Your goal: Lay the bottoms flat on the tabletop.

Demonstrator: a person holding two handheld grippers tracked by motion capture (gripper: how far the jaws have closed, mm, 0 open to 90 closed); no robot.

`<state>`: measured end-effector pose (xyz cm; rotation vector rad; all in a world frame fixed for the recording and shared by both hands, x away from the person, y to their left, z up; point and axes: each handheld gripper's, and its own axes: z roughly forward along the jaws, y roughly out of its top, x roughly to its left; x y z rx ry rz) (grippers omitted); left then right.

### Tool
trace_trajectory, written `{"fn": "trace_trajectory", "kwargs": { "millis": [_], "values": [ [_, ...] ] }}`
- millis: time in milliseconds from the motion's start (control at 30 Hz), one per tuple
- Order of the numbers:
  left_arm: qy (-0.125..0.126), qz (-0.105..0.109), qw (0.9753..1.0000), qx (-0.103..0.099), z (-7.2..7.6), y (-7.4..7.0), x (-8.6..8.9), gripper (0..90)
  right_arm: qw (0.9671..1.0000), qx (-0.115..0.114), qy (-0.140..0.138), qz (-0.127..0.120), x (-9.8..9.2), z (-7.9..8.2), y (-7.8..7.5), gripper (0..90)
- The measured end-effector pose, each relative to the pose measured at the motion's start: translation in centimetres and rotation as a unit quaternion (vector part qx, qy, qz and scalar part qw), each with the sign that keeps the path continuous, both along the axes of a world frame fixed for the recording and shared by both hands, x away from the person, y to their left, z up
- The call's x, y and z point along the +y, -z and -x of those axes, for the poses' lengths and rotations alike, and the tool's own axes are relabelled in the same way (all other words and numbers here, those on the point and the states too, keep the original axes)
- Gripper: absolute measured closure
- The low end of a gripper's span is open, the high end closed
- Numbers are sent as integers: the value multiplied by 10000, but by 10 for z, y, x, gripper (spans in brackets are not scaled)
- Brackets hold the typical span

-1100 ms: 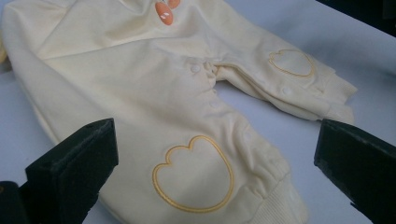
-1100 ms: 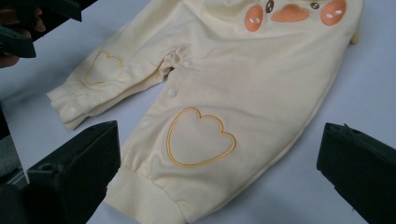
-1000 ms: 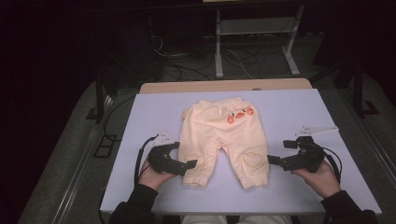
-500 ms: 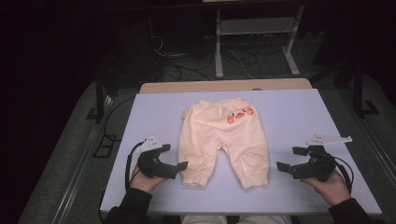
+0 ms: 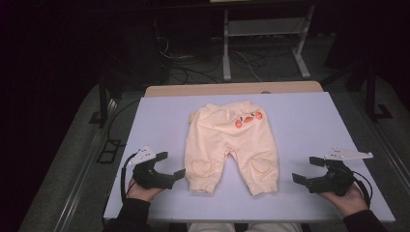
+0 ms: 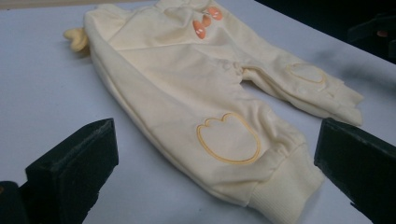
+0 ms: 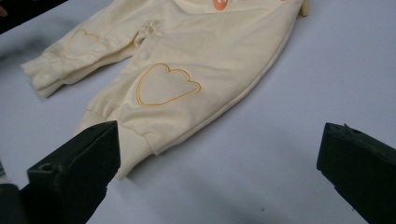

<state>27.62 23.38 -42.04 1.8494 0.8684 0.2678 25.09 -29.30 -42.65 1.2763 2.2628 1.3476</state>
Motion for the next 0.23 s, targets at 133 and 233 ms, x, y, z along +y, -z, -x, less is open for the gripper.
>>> {"fn": "trace_trajectory", "kwargs": {
  "millis": [133,233],
  "values": [
    [101,-58,9999,29,1,2,-3,0,9999,-8,9,138,0,-2,5,0],
    [187,-132,9997,44,1,4,-6,0,9999,5,51,131,-2,-4,7,0]
  ]
}}
